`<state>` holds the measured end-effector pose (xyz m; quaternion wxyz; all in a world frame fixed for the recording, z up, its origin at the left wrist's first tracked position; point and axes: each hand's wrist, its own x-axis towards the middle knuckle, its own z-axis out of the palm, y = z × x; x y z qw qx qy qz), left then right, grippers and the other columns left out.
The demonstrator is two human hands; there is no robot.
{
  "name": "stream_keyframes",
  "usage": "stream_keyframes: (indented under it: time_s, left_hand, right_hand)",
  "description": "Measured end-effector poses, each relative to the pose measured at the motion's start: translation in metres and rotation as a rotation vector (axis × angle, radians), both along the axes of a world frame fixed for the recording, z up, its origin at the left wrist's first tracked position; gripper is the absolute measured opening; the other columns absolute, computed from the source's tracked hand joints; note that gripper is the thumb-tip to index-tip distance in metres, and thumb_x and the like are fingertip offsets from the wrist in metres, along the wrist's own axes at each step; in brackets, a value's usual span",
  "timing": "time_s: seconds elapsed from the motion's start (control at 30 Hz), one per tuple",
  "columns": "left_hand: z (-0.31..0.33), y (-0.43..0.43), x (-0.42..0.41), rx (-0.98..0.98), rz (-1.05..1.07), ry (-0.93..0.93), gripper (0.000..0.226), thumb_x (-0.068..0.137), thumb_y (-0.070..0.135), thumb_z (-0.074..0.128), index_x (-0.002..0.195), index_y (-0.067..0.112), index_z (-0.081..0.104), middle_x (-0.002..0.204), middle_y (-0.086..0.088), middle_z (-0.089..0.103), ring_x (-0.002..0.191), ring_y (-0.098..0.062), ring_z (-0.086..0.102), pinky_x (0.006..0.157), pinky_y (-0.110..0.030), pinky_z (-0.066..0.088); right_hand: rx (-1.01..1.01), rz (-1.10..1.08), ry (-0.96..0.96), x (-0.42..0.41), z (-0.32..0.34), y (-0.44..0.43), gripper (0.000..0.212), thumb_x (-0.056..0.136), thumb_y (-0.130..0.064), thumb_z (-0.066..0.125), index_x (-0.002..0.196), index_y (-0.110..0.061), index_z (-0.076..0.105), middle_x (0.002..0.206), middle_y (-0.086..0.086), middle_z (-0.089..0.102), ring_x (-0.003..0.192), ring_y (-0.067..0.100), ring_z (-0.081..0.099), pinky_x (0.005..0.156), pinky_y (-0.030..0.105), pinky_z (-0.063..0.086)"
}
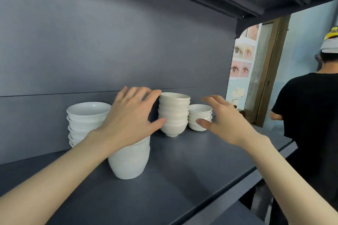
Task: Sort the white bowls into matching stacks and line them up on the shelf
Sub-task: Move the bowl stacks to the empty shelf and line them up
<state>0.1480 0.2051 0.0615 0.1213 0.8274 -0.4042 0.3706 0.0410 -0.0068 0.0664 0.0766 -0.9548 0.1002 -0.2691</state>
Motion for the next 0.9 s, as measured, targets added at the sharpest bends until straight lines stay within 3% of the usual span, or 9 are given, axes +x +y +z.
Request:
stream_keyframes:
  time_s: [0.17, 0.33, 0.43, 0.53, 0.6, 0.73, 0.83, 0.9]
  left_hand:
    - [0.012, -0.059, 0.02, 0.002, 0.056, 0.046, 0.075, 0.075, 0.063, 0.041, 0.136, 0.021, 0.046, 0.13, -0.001, 0.055, 0.124, -0.027, 0.046, 0.107, -0.043, 0.029]
    - [0.002, -0.102, 0.037, 0.034, 0.11, 0.031, 0.074, 0.073, 0.066, 0.033, 0.128, 0.02, 0.052, 0.119, -0.001, 0.061, 0.113, -0.028, 0.054, 0.1, -0.042, 0.037]
    - [-0.008, -0.12, 0.046, 0.001, 0.163, 0.074, 0.077, 0.073, 0.067, 0.033, 0.131, 0.02, 0.051, 0.121, 0.0, 0.06, 0.114, -0.028, 0.053, 0.1, -0.041, 0.037]
    - [-0.021, -0.136, 0.049, -0.036, 0.251, 0.172, 0.078, 0.075, 0.068, 0.038, 0.139, 0.023, 0.042, 0.129, 0.002, 0.053, 0.12, -0.024, 0.047, 0.101, -0.037, 0.035]
    - [-0.03, -0.145, 0.051, -0.101, 0.274, 0.244, 0.077, 0.081, 0.066, 0.047, 0.143, 0.023, 0.035, 0.135, 0.002, 0.049, 0.123, -0.022, 0.044, 0.099, -0.034, 0.036]
    - [-0.048, -0.164, 0.059, -0.299, 0.256, 0.443, 0.078, 0.083, 0.053, 0.061, 0.146, 0.023, 0.025, 0.145, 0.003, 0.037, 0.131, -0.017, 0.038, 0.097, -0.026, 0.032]
    - [-0.058, -0.172, 0.074, -0.446, 0.229, 0.627, 0.085, 0.081, 0.05, 0.066, 0.147, 0.021, 0.022, 0.148, 0.001, 0.034, 0.132, -0.014, 0.039, 0.099, -0.025, 0.033]
    - [-0.06, -0.174, 0.086, -0.564, 0.181, 0.728, 0.085, 0.081, 0.046, 0.068, 0.147, 0.02, 0.022, 0.151, 0.001, 0.033, 0.134, -0.013, 0.037, 0.099, -0.023, 0.034]
  right_hand:
    - [-0.012, 0.052, 0.033, 0.042, -0.007, -0.064, 0.062, 0.088, -0.04, 0.061, 0.142, -0.021, 0.036, 0.143, -0.002, 0.038, 0.114, 0.027, 0.049, 0.094, 0.046, 0.045]
    - [0.051, 0.167, 0.063, 0.083, -0.018, -0.114, 0.064, 0.087, -0.041, 0.062, 0.143, -0.02, 0.037, 0.144, -0.002, 0.038, 0.129, 0.024, 0.041, 0.102, 0.045, 0.04]
    - [0.157, 0.274, 0.097, 0.111, -0.03, -0.135, 0.066, 0.087, -0.04, 0.064, 0.143, -0.019, 0.035, 0.144, -0.003, 0.039, 0.131, 0.018, 0.038, 0.102, 0.033, 0.036]
    - [0.281, 0.402, 0.157, 0.133, -0.044, -0.149, 0.07, 0.086, -0.034, 0.068, 0.143, -0.019, 0.032, 0.139, -0.001, 0.043, 0.127, 0.016, 0.04, 0.09, 0.019, 0.03]
    - [0.353, 0.482, 0.186, 0.144, -0.052, -0.158, 0.07, 0.084, -0.029, 0.071, 0.142, -0.017, 0.033, 0.131, 0.0, 0.049, 0.122, 0.02, 0.047, 0.083, 0.017, 0.035]
    - [0.455, 0.635, 0.212, 0.161, -0.065, -0.17, 0.079, 0.081, -0.025, 0.075, 0.144, -0.023, 0.027, 0.101, -0.035, 0.036, 0.104, 0.007, 0.049, 0.081, 0.011, 0.035]
    - [0.558, 0.722, 0.221, 0.172, -0.079, -0.173, 0.074, 0.079, -0.025, 0.076, 0.133, -0.035, 0.027, 0.103, -0.035, 0.041, 0.097, -0.005, 0.052, 0.072, 0.001, 0.04]
    - [0.602, 0.754, 0.236, 0.178, -0.086, -0.174, 0.071, 0.078, -0.027, 0.077, 0.125, -0.036, 0.025, 0.106, -0.033, 0.043, 0.103, 0.0, 0.053, 0.08, 0.008, 0.043]
